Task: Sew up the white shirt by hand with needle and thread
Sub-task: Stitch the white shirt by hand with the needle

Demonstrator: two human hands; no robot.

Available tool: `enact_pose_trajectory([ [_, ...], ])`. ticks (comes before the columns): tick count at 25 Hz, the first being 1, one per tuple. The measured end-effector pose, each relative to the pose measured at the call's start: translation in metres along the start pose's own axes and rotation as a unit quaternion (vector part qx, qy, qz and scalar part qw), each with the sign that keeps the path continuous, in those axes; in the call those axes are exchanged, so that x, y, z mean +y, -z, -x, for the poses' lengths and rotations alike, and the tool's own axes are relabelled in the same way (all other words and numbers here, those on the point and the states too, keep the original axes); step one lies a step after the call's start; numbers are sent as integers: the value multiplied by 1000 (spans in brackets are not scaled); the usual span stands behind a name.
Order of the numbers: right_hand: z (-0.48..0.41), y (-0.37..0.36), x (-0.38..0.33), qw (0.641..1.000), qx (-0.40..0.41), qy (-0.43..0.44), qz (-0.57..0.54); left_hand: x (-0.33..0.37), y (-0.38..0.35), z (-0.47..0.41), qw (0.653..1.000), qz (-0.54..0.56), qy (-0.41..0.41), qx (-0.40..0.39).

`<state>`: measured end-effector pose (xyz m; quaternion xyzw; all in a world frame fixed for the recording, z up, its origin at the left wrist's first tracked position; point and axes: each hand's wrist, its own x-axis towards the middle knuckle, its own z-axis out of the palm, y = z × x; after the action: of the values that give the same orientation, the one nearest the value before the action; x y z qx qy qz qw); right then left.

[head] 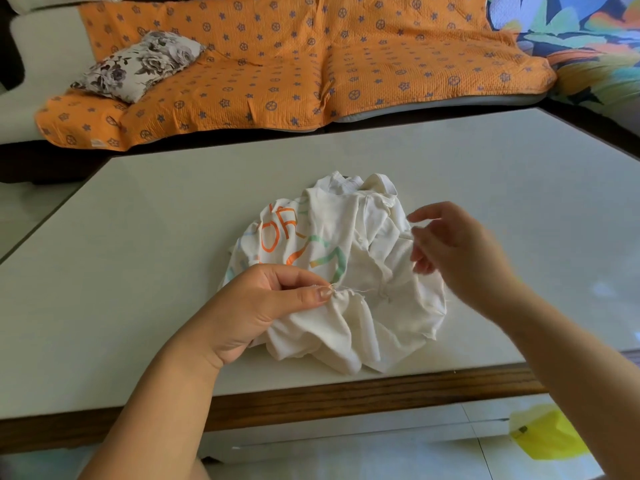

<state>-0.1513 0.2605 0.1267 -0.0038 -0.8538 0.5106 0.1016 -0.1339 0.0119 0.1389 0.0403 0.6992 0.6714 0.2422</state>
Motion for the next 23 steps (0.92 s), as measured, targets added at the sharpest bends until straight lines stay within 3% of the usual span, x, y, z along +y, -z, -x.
enact_pose_trajectory([
  [3,27,-15,-21,991,-112,68,39,1,-3,0,1000,19,-6,10],
  [9,39,-24,-28,976,-187,109,32,2,-4,2,1000,20,-7,5],
  [15,31,-12,-25,980,-145,120,56,0,-2,-2,997,-12,-45,68],
  [19,33,-10,-27,976,-175,96,84,0,-8,-4,993,-45,-62,87],
  [23,37,-8,-35,994,-89,32,-48,1,-9,-1,992,-74,-69,75],
])
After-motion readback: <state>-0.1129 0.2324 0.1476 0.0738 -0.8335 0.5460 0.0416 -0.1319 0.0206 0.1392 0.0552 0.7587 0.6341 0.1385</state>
